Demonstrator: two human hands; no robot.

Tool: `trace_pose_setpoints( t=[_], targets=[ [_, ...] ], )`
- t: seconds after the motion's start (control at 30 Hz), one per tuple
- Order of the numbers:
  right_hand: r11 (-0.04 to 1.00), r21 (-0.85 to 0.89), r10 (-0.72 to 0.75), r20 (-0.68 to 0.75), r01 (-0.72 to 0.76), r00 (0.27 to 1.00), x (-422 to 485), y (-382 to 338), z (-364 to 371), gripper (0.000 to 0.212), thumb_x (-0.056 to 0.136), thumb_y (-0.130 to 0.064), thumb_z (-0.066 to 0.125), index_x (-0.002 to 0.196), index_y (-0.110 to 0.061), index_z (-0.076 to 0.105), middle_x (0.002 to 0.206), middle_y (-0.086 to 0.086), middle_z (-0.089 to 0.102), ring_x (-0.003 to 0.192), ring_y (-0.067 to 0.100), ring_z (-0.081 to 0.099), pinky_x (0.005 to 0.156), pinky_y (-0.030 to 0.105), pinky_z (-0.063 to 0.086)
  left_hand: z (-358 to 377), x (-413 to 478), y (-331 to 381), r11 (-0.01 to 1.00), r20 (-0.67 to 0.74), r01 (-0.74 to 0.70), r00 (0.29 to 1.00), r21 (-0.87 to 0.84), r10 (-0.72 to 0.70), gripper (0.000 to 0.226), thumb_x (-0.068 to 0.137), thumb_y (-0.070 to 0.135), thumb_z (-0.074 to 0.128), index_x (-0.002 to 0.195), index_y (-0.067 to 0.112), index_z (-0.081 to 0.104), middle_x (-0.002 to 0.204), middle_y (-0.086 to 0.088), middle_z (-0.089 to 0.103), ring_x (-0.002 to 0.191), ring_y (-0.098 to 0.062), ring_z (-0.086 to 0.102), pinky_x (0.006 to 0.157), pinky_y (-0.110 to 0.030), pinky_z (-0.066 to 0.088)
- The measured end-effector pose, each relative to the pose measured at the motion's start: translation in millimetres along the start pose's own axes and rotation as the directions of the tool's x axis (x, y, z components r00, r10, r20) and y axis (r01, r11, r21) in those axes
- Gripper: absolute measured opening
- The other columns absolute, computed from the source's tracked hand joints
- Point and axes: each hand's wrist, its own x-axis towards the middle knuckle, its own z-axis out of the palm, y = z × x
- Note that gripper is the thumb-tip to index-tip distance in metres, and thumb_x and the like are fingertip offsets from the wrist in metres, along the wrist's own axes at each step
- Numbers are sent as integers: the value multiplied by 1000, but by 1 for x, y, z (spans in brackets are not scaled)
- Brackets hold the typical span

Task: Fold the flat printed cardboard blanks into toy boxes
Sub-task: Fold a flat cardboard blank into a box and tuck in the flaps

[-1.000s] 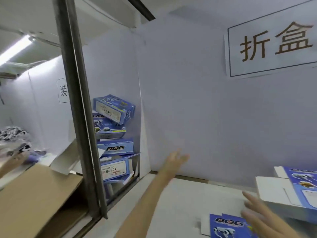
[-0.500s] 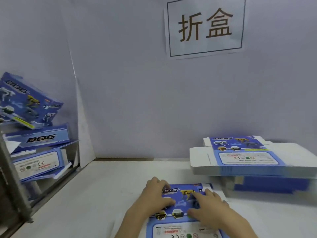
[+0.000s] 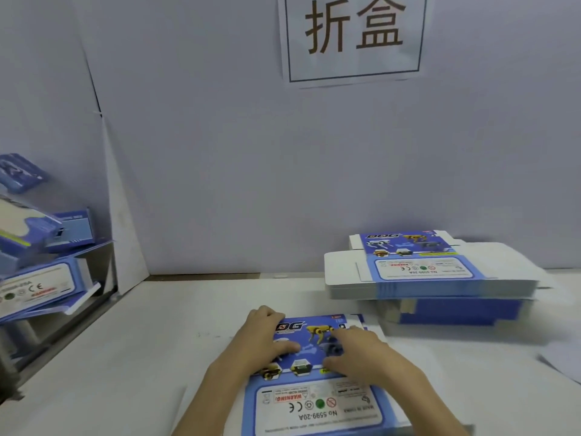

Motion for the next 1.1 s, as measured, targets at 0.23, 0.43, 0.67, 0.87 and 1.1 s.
trace_pose_setpoints(
  t=[0.23, 0.43, 0.67, 0.87, 1.1],
  targets=[
    [975, 142, -156, -120, 172, 981, -29, -4, -35, 27, 90, -31, 59, 114, -20, 63, 108, -4, 61, 102, 18, 59, 82, 29, 47, -59, -13, 12, 996, -100, -66, 992, 58, 72, 41, 79, 53, 70, 110, 26, 65, 98, 7, 50, 97, -11, 49, 81, -26, 40],
    [908, 125, -16, -943, 399, 332, -65, -16, -79, 46, 91, -15, 58, 137, -14, 49, 140, 6, 49, 129, 23, 43, 107, 33, 32, -131, -56, 21, 788, -541, -324, 841, -524, -14, 8, 77, 45, 63, 80, 37, 64, 78, 11, 73, 68, -2, 68, 62, -17, 50],
    [426, 594, 87, -778, 682, 623, -70, -25, -77, 35, 93, -20, 60, 119, -40, 48, 112, -18, 64, 92, -5, 64, 62, 13, 53, -114, -62, 61, 278, -489, -435, 857, -857, -166, 24, 76, 27, 64, 100, 21, 64, 92, -1, 75, 78, -16, 73, 57, -27, 58],
    [87, 786, 324, -603, 612, 729, -63, -8, -84, 50, 88, -18, 66, 130, -34, 45, 101, 3, 68, 80, 11, 72, 58, 25, 59, -116, -73, 47, 97, -132, -185, 907, -978, 401, 46, 66, 21, 85, 110, 25, 70, 111, -10, 71, 100, -31, 69, 75, -39, 58],
    [710, 447, -45, -741, 543, 670, -61, -32, -64, 108, 48, -77, 61, 139, -60, 3, 146, -35, -14, 140, -5, 0, 112, 21, 17, -85, -64, 92, 448, -188, -149, 981, -881, -45, 42, 58, 50, 76, 78, 14, 64, 65, 1, 68, 58, -12, 65, 51, -22, 51]
  ],
)
